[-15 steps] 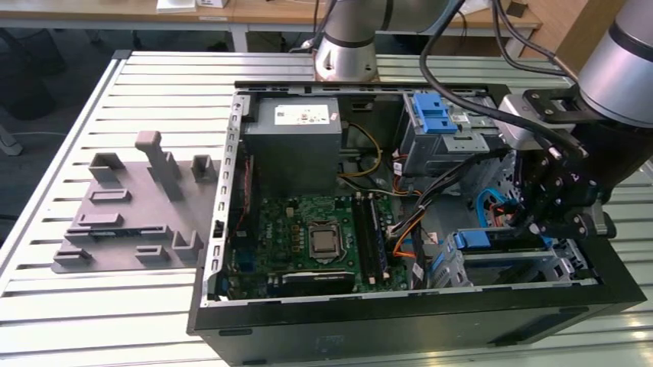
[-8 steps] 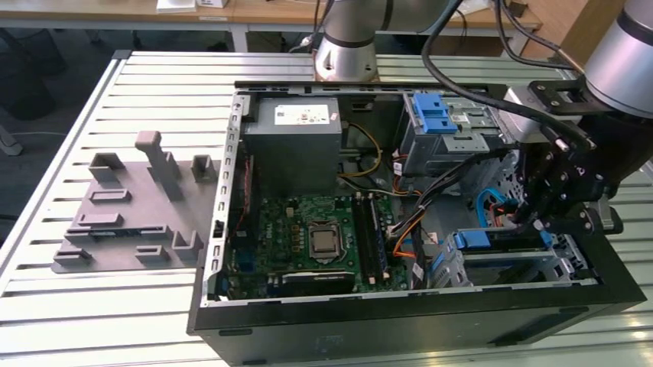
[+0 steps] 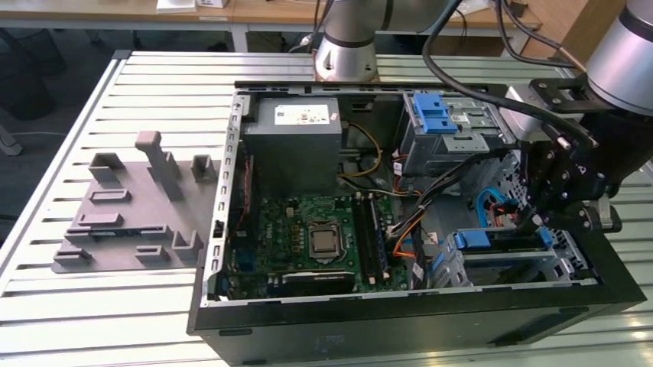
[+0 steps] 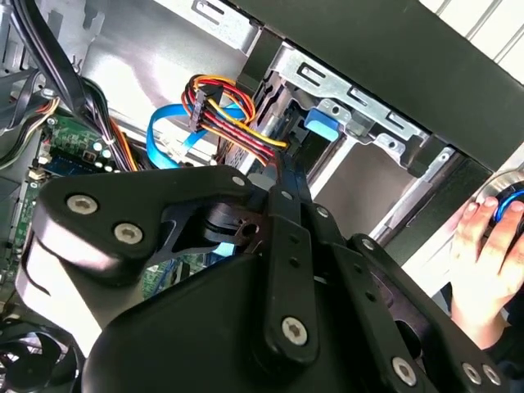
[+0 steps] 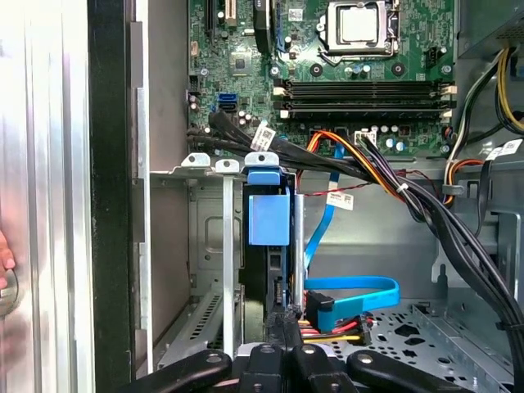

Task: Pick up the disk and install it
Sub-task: 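Insert the first disk wire, then insert the second disk wire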

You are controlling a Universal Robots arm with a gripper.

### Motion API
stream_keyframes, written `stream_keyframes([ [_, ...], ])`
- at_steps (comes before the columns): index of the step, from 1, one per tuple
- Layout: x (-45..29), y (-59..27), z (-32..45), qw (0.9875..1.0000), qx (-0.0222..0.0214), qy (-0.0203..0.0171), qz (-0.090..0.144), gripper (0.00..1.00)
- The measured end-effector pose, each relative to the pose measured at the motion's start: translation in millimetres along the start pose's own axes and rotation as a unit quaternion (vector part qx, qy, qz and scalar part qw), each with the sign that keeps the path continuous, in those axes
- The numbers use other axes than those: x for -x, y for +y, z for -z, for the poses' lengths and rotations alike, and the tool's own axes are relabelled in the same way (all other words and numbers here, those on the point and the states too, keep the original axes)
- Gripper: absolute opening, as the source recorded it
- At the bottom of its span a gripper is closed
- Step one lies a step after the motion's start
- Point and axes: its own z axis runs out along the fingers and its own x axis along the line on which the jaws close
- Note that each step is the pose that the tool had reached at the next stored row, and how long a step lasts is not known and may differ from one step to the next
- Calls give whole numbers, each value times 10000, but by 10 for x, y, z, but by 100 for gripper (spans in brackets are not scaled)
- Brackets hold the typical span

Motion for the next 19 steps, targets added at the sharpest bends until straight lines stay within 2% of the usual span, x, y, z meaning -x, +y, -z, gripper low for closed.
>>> stream_keyframes([
  [14, -3, -2, 60, 10000, 0, 0, 0, 11],
  [19, -5, -3, 105, 10000, 0, 0, 0, 11],
])
